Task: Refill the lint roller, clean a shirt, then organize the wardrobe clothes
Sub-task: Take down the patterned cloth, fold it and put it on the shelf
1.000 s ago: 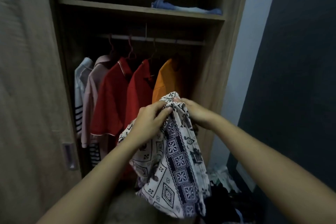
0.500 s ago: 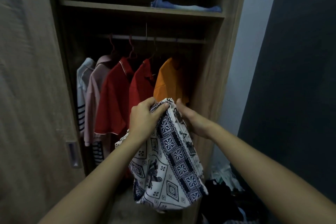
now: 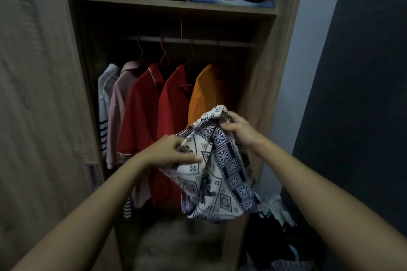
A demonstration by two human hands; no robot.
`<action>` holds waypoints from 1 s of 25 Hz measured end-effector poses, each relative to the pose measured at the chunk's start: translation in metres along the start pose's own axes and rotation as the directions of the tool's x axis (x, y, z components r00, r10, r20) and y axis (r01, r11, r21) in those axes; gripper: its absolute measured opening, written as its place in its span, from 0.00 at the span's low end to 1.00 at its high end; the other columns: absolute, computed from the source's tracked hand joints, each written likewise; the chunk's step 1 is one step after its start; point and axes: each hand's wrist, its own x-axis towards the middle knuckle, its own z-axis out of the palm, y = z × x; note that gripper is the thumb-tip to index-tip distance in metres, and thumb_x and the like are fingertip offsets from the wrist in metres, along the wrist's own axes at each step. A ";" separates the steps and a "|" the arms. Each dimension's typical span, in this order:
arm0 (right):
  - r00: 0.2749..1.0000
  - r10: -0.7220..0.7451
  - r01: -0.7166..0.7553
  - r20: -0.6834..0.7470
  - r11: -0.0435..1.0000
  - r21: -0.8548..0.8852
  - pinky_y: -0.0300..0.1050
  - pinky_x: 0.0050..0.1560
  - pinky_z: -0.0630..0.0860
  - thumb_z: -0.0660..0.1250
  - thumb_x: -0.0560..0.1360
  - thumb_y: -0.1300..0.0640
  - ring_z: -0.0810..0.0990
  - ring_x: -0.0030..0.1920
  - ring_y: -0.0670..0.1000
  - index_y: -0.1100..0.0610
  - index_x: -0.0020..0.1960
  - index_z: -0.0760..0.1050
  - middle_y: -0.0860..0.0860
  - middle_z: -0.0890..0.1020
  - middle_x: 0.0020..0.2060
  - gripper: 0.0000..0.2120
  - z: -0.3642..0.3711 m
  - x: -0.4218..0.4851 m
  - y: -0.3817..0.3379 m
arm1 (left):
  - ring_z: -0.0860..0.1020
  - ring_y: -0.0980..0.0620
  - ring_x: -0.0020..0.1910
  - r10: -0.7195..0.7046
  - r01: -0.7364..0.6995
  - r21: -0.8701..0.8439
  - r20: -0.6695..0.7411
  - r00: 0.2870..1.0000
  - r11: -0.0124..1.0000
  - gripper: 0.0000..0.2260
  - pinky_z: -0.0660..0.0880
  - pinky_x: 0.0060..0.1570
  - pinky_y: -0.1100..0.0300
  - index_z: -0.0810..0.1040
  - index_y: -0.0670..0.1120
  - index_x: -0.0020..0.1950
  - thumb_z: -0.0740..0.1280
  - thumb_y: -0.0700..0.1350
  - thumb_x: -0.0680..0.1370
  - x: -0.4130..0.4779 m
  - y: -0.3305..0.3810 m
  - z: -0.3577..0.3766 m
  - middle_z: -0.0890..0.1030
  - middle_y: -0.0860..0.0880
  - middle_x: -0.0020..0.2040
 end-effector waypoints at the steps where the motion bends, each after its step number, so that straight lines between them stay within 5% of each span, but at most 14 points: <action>1: 1.000 -0.011 0.011 -0.011 1.000 0.012 0.32 0.36 0.75 0.59 0.76 0.67 0.80 0.35 0.42 0.57 0.57 0.69 0.51 0.78 0.42 0.12 -0.005 0.000 -0.001 | 0.79 0.59 0.38 -0.010 0.005 0.120 0.040 0.999 0.993 0.30 0.74 0.40 0.61 0.80 0.46 0.45 0.69 0.71 0.62 -0.005 -0.013 -0.001 0.82 0.53 0.38; 3: 0.999 -0.024 0.025 -0.030 1.000 0.015 0.31 0.34 0.73 0.57 0.76 0.69 0.79 0.32 0.39 0.58 0.57 0.68 0.50 0.77 0.41 0.12 -0.012 0.001 0.000 | 0.79 0.57 0.42 -0.027 0.014 0.325 0.038 0.999 0.946 0.36 0.74 0.45 0.56 0.78 0.46 0.45 0.63 0.77 0.58 -0.011 -0.037 -0.001 0.82 0.52 0.41; 8: 0.999 0.040 -0.040 -0.022 0.998 -0.039 0.40 0.53 0.70 0.62 0.72 0.68 0.76 0.52 0.50 0.52 0.62 0.68 0.51 0.78 0.53 0.21 -0.016 -0.002 0.031 | 0.70 0.54 0.55 -0.018 0.135 0.556 -0.211 0.977 0.820 0.27 0.62 0.56 0.51 0.77 0.57 0.49 0.56 0.76 0.65 -0.017 -0.037 -0.040 0.73 0.58 0.45; 10: 0.995 0.085 -0.087 -0.060 0.995 -0.040 0.34 0.50 0.71 0.59 0.72 0.73 0.74 0.55 0.49 0.55 0.67 0.66 0.51 0.77 0.56 0.26 -0.013 -0.006 0.050 | 0.62 0.55 0.55 0.067 0.092 0.623 -0.228 0.971 0.777 0.24 0.60 0.57 0.48 0.78 0.56 0.53 0.60 0.71 0.68 -0.019 -0.019 -0.049 0.73 0.58 0.46; 12: 0.981 0.161 -0.149 -0.106 0.982 0.118 0.31 0.41 0.75 0.57 0.73 0.75 0.80 0.44 0.46 0.62 0.68 0.65 0.50 0.83 0.45 0.24 -0.008 -0.008 0.069 | 0.61 0.54 0.58 0.100 0.019 0.739 -0.116 0.988 0.673 0.25 0.60 0.60 0.42 0.77 0.56 0.56 0.61 0.70 0.68 -0.019 -0.005 -0.051 0.74 0.58 0.49; 14: 0.967 0.216 -0.177 -0.137 0.951 0.255 0.31 0.31 0.74 0.56 0.74 0.74 0.82 0.33 0.42 0.61 0.63 0.68 0.45 0.84 0.33 0.20 0.001 -0.008 0.079 | 0.62 0.52 0.59 0.116 0.040 0.723 -0.165 0.979 0.690 0.23 0.60 0.59 0.41 0.79 0.53 0.55 0.63 0.67 0.69 -0.019 -0.002 -0.052 0.75 0.56 0.48; 17: 0.971 0.233 -0.203 -0.055 0.923 0.328 0.34 0.34 0.74 0.54 0.74 0.76 0.80 0.38 0.45 0.56 0.57 0.69 0.50 0.80 0.42 0.20 0.011 -0.013 0.082 | 0.61 0.51 0.59 0.133 0.045 0.729 -0.185 0.974 0.683 0.19 0.61 0.59 0.41 0.77 0.50 0.56 0.66 0.60 0.71 -0.021 -0.010 -0.045 0.78 0.56 0.52; 20: 0.967 0.246 -0.201 -0.066 0.899 0.389 0.32 0.28 0.72 0.54 0.76 0.74 0.74 0.35 0.45 0.56 0.48 0.70 0.51 0.77 0.41 0.15 0.009 -0.018 0.077 | 0.61 0.54 0.54 0.064 0.049 0.737 -0.124 0.990 0.674 0.20 0.63 0.59 0.39 0.74 0.53 0.46 0.61 0.68 0.69 -0.020 -0.021 -0.042 0.74 0.60 0.44; 22: 0.969 0.234 -0.183 -0.077 0.892 0.413 0.31 0.27 0.72 0.55 0.77 0.71 0.73 0.36 0.46 0.57 0.49 0.70 0.51 0.77 0.42 0.12 0.006 -0.016 0.072 | 0.59 0.56 0.52 0.075 0.084 0.652 -0.211 0.975 0.753 0.29 0.65 0.55 0.43 0.74 0.52 0.46 0.53 0.75 0.66 -0.017 -0.020 -0.055 0.72 0.61 0.41; 25: 0.969 0.240 -0.200 -0.059 0.901 0.386 0.33 0.34 0.73 0.55 0.77 0.69 0.76 0.40 0.46 0.62 0.59 0.69 0.51 0.78 0.43 0.12 0.007 -0.016 0.069 | 0.61 0.57 0.51 0.059 0.052 0.675 -0.140 0.988 0.736 0.38 0.66 0.52 0.49 0.76 0.51 0.53 0.49 0.78 0.61 -0.019 -0.024 -0.061 0.72 0.59 0.43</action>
